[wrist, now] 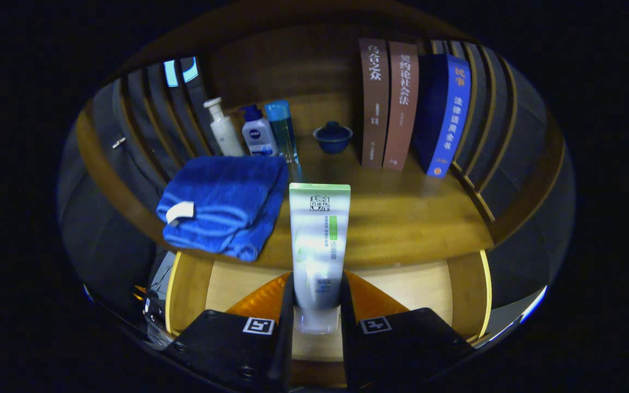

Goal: Pull open the drawer, take out the items inside it, and place them on the countertop above the cabinet.

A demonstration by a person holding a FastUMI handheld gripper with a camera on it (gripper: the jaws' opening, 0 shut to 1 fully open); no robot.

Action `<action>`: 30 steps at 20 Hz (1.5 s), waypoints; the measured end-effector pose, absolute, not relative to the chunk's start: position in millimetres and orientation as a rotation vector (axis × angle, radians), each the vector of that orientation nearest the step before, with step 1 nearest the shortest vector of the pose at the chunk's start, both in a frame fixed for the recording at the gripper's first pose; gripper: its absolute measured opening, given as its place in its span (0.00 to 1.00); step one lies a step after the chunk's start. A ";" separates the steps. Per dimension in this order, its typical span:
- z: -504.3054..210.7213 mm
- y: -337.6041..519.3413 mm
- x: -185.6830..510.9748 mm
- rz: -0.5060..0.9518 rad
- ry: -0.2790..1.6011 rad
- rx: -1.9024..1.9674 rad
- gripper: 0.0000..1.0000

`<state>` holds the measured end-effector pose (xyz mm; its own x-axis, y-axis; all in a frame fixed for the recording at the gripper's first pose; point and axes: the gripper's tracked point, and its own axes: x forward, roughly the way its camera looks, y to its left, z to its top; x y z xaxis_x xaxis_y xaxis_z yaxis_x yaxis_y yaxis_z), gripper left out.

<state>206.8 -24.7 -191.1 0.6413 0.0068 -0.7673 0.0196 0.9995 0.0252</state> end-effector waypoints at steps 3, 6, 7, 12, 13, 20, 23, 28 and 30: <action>-203.0 -23.1 244.2 -0.011 0.911 0.034 0.42; -214.7 -26.3 270.1 -0.032 0.938 0.032 0.42; -218.3 -28.7 276.4 -0.036 0.941 0.022 0.42; -234.1 -33.6 288.3 -0.064 0.969 0.023 0.42; -236.3 -34.4 291.2 -0.065 0.963 0.039 0.42; -219.2 -36.1 283.3 -0.059 0.911 0.063 0.97; -204.2 -32.2 265.5 -0.056 0.865 0.059 0.99; -166.8 -16.0 216.5 -0.018 0.714 0.065 0.99; -152.1 -7.6 188.3 0.003 0.647 0.051 0.99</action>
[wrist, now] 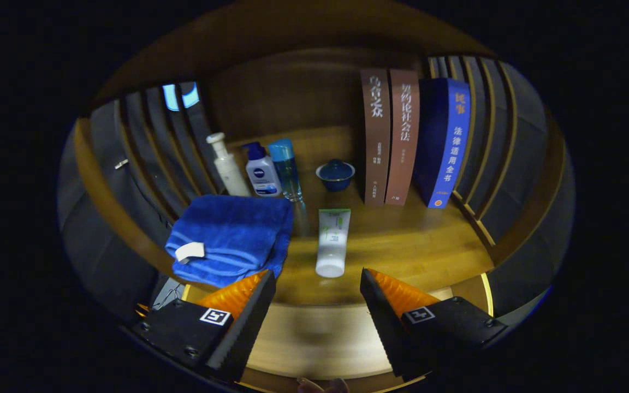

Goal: Pull open the drawer, take out the items inside it, and place them on the countertop above the cabinet.

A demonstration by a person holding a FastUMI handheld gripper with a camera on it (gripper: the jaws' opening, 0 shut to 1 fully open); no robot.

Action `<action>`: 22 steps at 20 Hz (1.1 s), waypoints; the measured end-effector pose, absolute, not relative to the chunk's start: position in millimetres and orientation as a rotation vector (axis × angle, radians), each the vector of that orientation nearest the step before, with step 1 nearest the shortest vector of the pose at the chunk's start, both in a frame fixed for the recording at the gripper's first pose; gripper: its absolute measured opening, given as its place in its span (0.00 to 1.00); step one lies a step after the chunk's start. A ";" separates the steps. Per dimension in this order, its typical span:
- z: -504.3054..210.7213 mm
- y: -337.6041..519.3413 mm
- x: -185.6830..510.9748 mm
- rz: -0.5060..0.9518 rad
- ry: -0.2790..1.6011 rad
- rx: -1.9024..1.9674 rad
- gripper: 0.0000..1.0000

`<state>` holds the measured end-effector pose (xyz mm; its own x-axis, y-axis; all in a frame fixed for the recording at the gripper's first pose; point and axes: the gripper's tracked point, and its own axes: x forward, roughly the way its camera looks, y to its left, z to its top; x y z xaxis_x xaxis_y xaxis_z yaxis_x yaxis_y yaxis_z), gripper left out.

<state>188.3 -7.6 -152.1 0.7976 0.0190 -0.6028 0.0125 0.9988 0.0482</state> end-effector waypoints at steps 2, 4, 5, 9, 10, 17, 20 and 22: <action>-136.1 7.3 157.9 0.053 0.563 0.049 1.00; -117.1 14.1 129.7 0.075 0.461 0.066 1.00; -111.2 14.4 114.6 0.074 0.419 0.077 1.00; -127.2 17.5 56.8 0.081 0.377 0.068 1.00; -134.4 17.3 45.3 0.076 0.375 0.061 1.00; -188.5 -6.2 -22.5 -0.013 0.349 0.072 0.99; -215.4 -14.8 -33.4 -0.038 0.359 0.082 0.99; -232.5 -16.9 -33.7 -0.042 0.379 0.069 0.99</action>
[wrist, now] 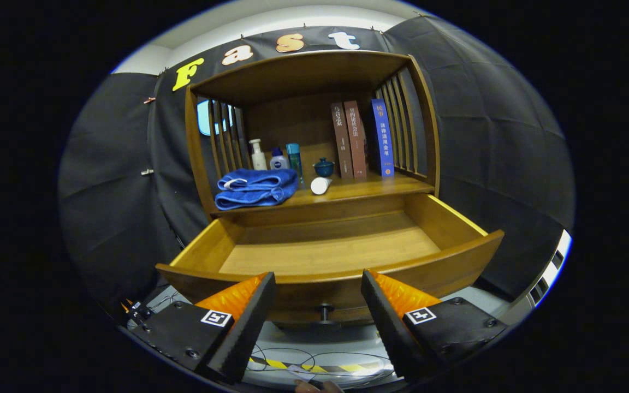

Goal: Pull open the drawer, take out the items inside it, and place them on the countertop above the cabinet.

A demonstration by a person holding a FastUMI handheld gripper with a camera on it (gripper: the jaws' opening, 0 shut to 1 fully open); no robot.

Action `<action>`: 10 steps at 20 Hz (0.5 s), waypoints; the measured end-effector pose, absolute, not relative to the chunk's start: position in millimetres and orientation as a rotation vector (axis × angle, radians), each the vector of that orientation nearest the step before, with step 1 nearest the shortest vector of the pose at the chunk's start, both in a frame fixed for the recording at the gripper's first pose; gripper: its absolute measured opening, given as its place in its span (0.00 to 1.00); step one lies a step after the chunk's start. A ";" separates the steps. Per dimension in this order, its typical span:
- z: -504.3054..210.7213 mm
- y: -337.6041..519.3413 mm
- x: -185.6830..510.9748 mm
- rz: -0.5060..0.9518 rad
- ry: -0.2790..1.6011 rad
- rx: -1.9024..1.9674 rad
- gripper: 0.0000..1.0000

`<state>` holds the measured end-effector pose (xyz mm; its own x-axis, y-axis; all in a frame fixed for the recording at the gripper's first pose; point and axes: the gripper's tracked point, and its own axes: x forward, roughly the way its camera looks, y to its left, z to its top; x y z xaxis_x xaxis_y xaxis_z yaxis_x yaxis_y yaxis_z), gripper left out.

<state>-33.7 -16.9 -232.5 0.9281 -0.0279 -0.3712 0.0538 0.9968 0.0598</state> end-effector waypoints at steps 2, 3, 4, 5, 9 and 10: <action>-246.6 -14.2 -32.8 -0.034 0.401 0.055 0.99; -250.4 -12.5 -31.8 -0.029 0.406 0.048 1.00; -252.7 -10.7 -30.1 -0.023 0.407 0.042 1.00; -253.5 -9.9 -28.1 -0.023 0.406 0.039 0.99; -258.7 -16.9 -24.5 -0.064 0.413 0.062 0.98; -259.0 -16.4 -24.3 -0.066 0.414 0.074 0.98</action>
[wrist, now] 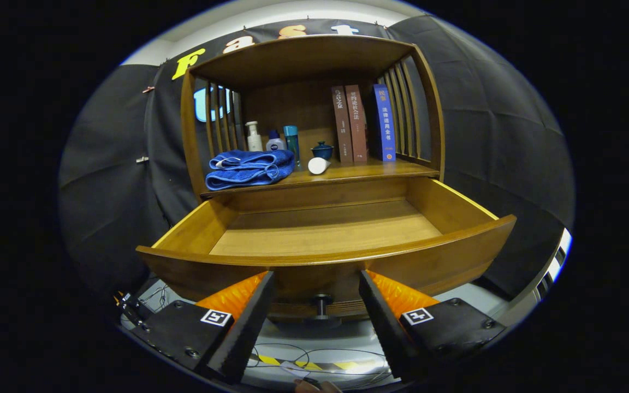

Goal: Pull open the drawer, take out the items inside it, and place them on the countertop above the cabinet.

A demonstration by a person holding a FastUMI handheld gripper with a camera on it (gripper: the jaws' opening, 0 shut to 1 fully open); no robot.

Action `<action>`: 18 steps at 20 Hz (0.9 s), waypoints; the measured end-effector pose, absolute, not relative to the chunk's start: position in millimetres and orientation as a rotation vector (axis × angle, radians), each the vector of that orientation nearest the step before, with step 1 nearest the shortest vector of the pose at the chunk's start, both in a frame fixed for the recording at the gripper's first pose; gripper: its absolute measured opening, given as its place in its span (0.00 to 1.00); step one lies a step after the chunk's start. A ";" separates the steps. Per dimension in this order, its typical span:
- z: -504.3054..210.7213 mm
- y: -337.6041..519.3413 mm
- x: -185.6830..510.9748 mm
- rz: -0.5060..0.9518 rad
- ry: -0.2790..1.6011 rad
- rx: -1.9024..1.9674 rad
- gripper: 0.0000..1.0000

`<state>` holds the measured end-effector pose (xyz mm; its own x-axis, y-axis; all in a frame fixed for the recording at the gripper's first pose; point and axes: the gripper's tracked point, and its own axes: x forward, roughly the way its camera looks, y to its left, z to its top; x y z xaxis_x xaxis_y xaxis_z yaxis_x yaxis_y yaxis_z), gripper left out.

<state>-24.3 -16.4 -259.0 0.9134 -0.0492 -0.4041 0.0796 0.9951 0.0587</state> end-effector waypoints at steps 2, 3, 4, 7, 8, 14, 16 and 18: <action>-257.9 -16.1 -22.8 -0.069 0.405 0.069 0.98; -257.8 -15.9 -23.0 -0.069 0.401 0.064 0.98; -257.6 -16.0 -23.2 -0.069 0.398 0.064 0.98; -257.2 -16.7 -17.9 -0.068 0.398 0.071 0.98; -256.9 -17.2 -15.3 -0.065 0.401 0.070 0.99; -256.6 -18.3 19.4 -0.064 0.393 0.064 0.99; -252.8 -18.9 38.4 -0.065 0.378 0.060 0.99; -255.1 -20.7 57.6 -0.065 0.380 0.056 0.99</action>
